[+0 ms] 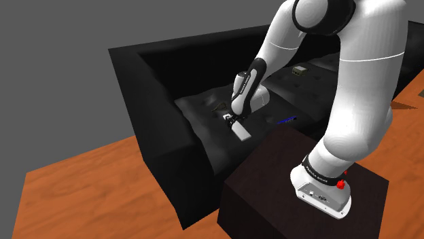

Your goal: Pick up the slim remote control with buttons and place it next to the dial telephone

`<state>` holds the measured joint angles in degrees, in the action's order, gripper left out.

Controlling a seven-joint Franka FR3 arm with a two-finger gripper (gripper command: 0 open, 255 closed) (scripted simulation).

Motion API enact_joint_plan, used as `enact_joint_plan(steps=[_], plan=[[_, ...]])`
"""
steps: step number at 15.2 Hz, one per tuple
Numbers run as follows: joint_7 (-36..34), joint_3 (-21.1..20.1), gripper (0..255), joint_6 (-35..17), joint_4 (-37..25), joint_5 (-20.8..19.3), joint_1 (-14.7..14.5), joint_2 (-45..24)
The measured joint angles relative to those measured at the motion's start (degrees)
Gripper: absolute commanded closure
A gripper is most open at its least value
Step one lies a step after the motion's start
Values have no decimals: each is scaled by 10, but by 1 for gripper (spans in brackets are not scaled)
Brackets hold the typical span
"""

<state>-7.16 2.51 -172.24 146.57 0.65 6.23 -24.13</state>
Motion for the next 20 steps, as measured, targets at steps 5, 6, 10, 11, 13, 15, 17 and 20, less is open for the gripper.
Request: enact_joint_plan(steps=[5,6,10,11,13,15,17,20], plan=[[-3,5,255,34,12,-3,-6,46],[-3,6,255,38,15,-4,-6,53],[-4,10,255,69,23,-7,-8,92],[-5,11,255,78,21,-8,-8,99],[-8,13,255,94,26,-11,-11,121],[-9,14,255,111,29,-14,-12,140],[-10,16,255,129,31,-16,-12,160],[-12,17,255,153,31,-19,-13,185]])
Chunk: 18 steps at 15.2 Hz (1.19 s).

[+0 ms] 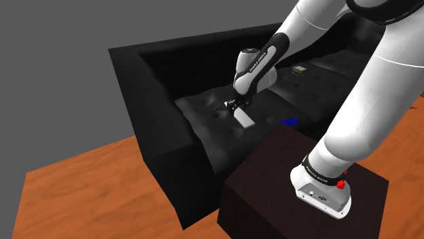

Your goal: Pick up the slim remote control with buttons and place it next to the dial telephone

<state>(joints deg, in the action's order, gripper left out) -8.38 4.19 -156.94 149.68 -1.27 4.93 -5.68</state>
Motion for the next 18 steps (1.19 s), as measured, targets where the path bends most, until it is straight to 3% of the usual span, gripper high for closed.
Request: enact_joint_plan(steps=[18], plan=[[-6,1,255,159,-18,-12,0,141]])
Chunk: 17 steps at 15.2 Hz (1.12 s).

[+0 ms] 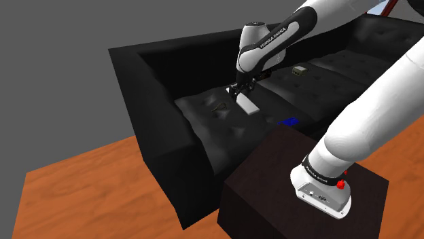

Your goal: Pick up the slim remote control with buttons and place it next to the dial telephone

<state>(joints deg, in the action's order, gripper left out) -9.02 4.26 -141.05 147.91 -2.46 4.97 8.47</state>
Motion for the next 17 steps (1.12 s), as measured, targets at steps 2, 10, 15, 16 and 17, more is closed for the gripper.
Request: enact_joint_plan(steps=[2,10,15,16,17], plan=[[8,5,255,13,-10,0,3,4],[122,64,255,29,-106,13,48,-76],[193,91,255,44,-176,35,77,-132],[206,95,255,49,-194,40,83,-145],[221,99,255,50,-211,46,90,-161]])
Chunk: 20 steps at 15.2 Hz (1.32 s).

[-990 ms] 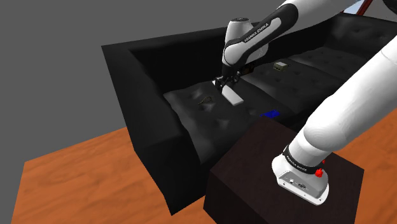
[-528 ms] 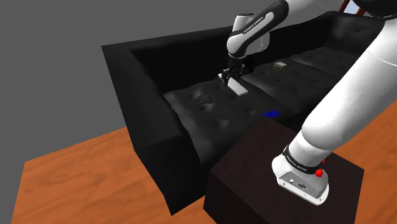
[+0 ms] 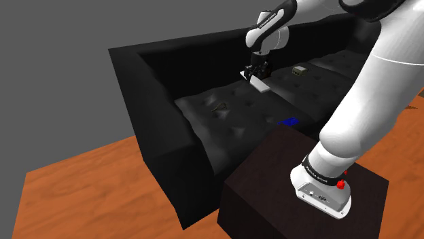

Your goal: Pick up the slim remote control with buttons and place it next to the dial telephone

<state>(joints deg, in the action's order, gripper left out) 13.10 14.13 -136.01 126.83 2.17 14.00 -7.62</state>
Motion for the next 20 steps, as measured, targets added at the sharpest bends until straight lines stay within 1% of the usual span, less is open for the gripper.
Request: enact_joint_plan(steps=[5,8,13,15,17,20], plan=[[66,14,255,34,-102,29,38,-72],[103,19,255,59,-170,45,65,-117],[149,20,255,109,-302,69,111,-203],[165,17,255,140,-382,80,134,-254],[176,15,255,162,-443,87,153,-294],[192,11,255,215,-577,97,191,-374]])
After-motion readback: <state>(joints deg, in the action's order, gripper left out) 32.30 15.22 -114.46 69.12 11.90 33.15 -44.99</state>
